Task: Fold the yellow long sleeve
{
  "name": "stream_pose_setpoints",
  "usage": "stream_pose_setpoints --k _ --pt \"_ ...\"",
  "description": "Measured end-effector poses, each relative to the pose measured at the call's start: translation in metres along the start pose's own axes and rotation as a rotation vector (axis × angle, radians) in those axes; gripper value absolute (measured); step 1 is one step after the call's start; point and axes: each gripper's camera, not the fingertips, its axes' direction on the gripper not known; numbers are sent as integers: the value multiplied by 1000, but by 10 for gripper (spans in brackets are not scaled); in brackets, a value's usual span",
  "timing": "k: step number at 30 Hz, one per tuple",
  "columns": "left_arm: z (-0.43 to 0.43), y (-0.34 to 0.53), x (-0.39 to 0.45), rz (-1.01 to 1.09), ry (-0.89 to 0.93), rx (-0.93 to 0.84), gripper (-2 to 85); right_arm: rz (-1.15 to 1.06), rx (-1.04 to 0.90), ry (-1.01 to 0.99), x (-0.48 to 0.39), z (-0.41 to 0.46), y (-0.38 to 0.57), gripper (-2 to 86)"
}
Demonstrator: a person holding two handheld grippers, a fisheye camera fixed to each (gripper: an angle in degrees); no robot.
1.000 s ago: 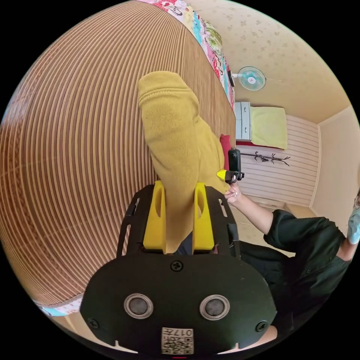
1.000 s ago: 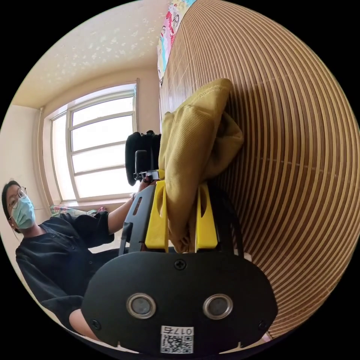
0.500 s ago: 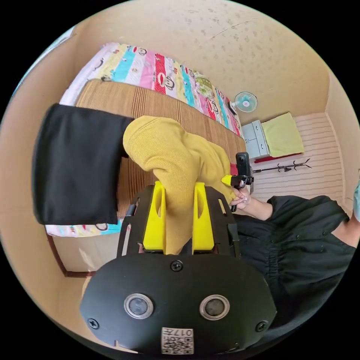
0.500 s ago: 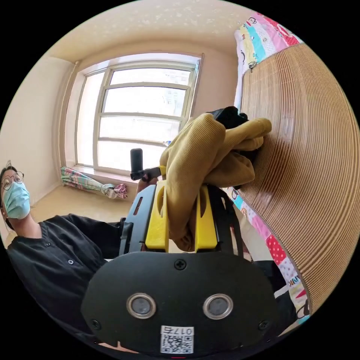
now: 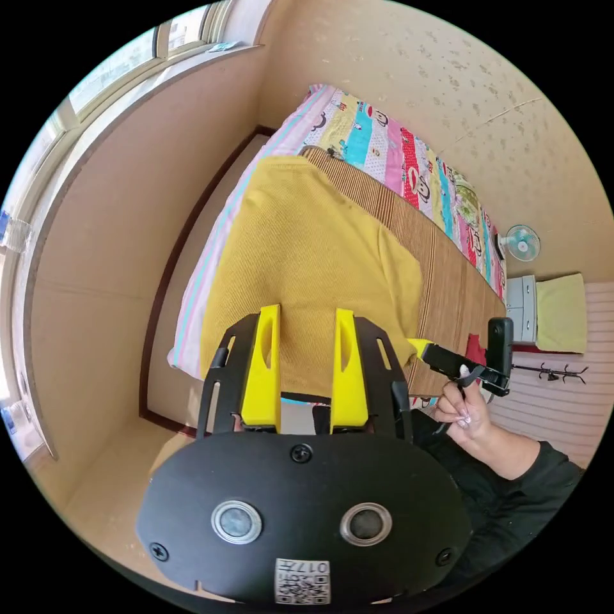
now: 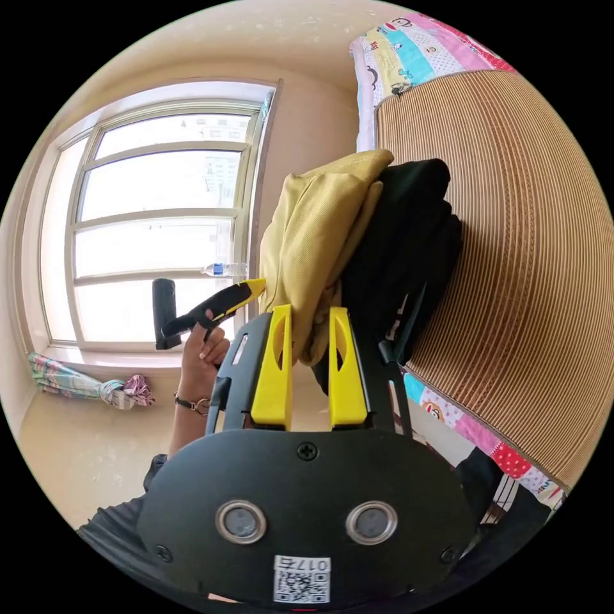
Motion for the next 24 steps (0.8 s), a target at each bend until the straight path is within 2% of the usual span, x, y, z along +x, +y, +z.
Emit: stream_pose_setpoints --k 2,6,10,12,14,17,24 --pt "34 27 33 19 -57 86 113 -31 -25 61 -14 7 -8 83" --pt "48 58 67 -14 -75 200 97 -144 -30 103 -42 -12 -18 80" --pt "90 88 99 -10 -78 238 108 -323 -15 332 -51 -84 1 82" --pt "111 98 110 -23 -99 263 107 -341 -16 434 -40 -121 12 82" --pt "133 110 118 -68 -84 295 108 -298 -19 506 -22 -162 22 82" --pt "152 125 126 -128 -49 347 111 -153 30 505 10 -236 40 83" --pt "215 143 141 -237 -5 336 121 89 312 534 42 -400 94 82"
